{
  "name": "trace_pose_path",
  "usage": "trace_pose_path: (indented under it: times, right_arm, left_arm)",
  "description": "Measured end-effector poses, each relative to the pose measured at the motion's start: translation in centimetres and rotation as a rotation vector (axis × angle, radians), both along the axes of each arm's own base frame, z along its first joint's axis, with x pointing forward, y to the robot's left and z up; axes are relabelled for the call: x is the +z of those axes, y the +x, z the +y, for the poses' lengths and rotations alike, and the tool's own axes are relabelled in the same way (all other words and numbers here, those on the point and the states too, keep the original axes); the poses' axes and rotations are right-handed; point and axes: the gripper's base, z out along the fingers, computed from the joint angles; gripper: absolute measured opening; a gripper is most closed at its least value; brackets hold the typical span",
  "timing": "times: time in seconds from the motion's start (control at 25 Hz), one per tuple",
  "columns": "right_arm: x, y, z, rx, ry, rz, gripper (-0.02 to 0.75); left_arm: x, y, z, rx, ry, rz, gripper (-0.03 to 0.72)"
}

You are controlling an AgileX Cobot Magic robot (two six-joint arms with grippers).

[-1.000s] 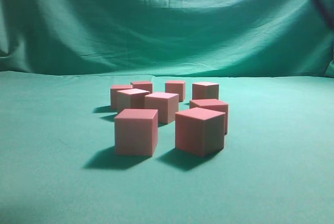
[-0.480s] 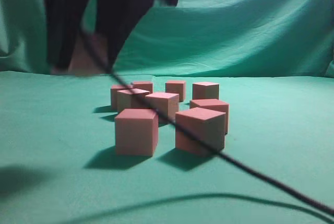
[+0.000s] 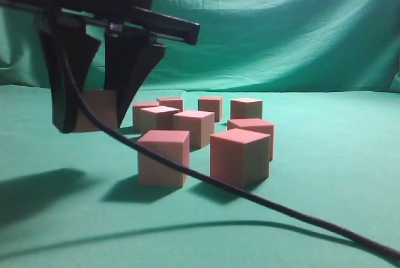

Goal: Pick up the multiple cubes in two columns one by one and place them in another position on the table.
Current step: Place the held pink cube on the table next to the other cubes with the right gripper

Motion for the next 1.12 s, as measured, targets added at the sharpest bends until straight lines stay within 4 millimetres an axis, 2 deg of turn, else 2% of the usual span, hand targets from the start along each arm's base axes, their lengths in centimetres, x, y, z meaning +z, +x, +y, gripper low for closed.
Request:
trace_pose_path:
  times: [0.52, 0.96, 1.12]
  right_arm:
    - [-2.4, 0.2, 0.3, -0.011, -0.050, 0.029, 0.266]
    - [-2.6, 0.2, 0.3, -0.009, -0.056, 0.034, 0.266]
    - [-2.8, 0.1, 0.3, 0.003, -0.081, 0.052, 0.457]
  left_arm:
    - [0.0, 0.0, 0.0, 0.000, 0.000, 0.000, 0.000]
    - [0.0, 0.0, 0.0, 0.000, 0.000, 0.000, 0.000]
    - [0.0, 0.0, 0.0, 0.000, 0.000, 0.000, 0.000]
